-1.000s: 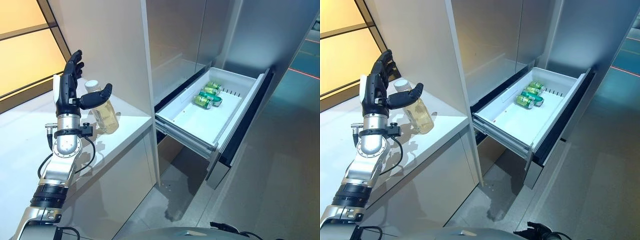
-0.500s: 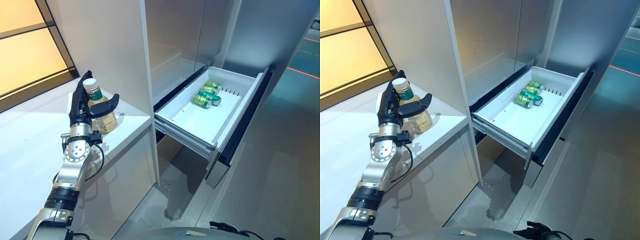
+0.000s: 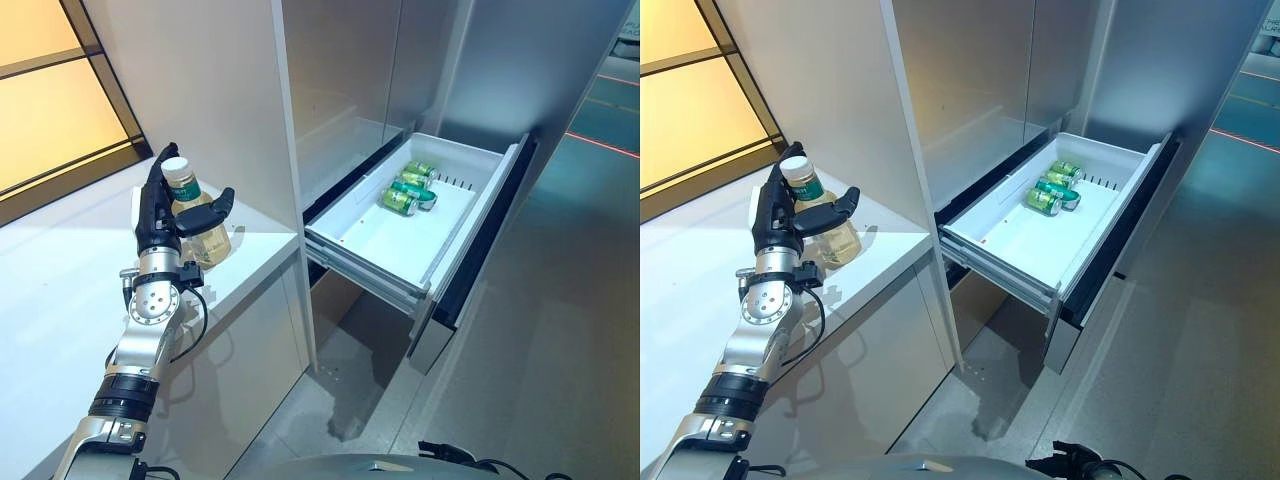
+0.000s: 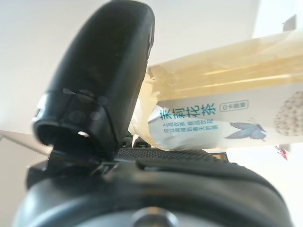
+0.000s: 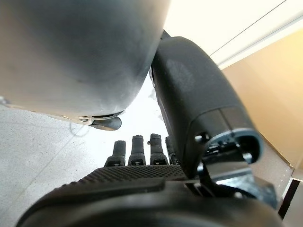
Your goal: Put drinks into fridge and close the fridge
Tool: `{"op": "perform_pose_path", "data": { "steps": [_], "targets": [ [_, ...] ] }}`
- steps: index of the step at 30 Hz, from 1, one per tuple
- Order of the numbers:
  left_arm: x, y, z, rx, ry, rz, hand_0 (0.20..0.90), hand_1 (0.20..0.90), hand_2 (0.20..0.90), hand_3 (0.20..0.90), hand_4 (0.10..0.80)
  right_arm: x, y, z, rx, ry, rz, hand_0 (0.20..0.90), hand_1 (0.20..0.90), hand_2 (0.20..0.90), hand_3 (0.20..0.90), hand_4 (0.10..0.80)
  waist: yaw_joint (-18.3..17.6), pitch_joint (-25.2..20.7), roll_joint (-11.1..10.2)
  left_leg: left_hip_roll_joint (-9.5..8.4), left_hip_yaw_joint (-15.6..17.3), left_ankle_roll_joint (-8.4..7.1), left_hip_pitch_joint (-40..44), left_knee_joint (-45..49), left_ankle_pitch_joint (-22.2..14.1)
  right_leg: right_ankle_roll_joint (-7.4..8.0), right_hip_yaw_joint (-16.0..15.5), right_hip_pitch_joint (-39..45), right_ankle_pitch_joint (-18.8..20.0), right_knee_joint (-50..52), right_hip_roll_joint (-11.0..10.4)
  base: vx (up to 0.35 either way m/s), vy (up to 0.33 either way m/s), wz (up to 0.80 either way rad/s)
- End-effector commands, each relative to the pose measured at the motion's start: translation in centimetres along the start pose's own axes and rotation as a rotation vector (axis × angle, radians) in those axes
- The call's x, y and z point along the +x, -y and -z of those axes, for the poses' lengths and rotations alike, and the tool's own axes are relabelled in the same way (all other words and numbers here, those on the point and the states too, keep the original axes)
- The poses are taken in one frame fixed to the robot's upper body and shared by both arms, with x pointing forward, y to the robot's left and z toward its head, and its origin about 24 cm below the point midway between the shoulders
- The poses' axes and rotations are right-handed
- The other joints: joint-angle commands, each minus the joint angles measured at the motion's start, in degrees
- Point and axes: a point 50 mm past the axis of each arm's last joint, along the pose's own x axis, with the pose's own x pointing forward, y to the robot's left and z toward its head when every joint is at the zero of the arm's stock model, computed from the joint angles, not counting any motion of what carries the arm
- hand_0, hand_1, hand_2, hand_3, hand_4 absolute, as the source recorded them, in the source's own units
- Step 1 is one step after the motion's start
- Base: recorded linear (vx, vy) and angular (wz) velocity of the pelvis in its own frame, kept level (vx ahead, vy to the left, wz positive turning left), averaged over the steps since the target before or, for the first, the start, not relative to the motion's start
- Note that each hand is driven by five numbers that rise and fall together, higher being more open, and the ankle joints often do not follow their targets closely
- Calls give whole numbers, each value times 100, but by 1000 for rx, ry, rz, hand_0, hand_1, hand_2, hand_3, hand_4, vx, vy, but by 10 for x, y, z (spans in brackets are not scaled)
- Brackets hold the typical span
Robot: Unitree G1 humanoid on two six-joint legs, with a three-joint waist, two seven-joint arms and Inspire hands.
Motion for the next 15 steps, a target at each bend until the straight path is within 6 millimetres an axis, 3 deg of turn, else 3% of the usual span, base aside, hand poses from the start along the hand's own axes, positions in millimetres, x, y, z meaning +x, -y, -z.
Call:
{"op": "perform_pose_path", "data": {
  "steps": [1, 15],
  "targets": [
    [23, -4, -25, -9, 128, -38, 900, 900, 900, 900, 800, 0, 4, -4, -63, -5, 4, 900, 900, 900, 900, 800, -49, 86, 78, -346, 340, 344, 210, 112, -832, 41, -77, -255, -595, 651, 356, 0, 0, 0],
    [19, 0, -14, -142, 41, -65, 900, 900, 900, 900, 800, 0, 2, -4, -60, -8, 3, 900, 900, 900, 900, 800, -60, 96, 81, -355, 332, 350, 222, 116, -835, 41, -71, -249, -598, 660, 358, 0, 0, 0]
  ]
}}
